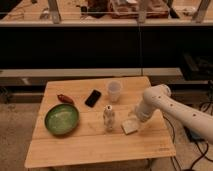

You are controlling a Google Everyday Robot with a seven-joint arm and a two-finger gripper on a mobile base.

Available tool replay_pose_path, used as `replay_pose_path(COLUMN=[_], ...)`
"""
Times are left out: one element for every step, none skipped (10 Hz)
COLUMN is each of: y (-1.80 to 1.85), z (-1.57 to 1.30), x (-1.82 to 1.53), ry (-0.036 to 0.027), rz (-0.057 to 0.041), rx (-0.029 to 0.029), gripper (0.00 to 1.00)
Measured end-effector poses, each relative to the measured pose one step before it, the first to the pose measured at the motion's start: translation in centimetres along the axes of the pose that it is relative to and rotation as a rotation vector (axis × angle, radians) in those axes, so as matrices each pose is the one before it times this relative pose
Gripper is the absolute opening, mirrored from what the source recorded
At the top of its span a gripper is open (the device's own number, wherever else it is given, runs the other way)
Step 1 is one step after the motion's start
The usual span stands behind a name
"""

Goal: Place the white sponge in the ceramic cup

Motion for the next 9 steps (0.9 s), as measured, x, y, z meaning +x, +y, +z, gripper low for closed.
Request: replay_pose_path(y=[-0.093, -0.032, 0.155, 0.261, 0.184, 0.111, 0.120, 0.026, 0.063], z=[0.122, 0.135, 0.076, 0.241, 0.290, 0.258, 0.414, 0.320, 0.267], x=[-0.152, -0.164, -0.087, 0.134, 0.162, 0.196, 0.280, 0.216, 0.206], ry=[-0.00632, -0.00324, -0.00071, -0.00001, 0.00034, 0.00036, -0.00007, -0.00104, 0.00010], rz=[-0.00209, -0.00251, -0.00158, 0.00477, 0.00504, 0.00572, 0.00600, 0.00439, 0.00355], rx=[-0.00348, -0.00230, -0.00532, -0.00507, -0.00423, -0.00095, 0.00177, 0.00467, 0.00140], gripper=[0.65, 0.65, 0.65, 0.65, 0.65, 0.65, 0.65, 0.65, 0.65])
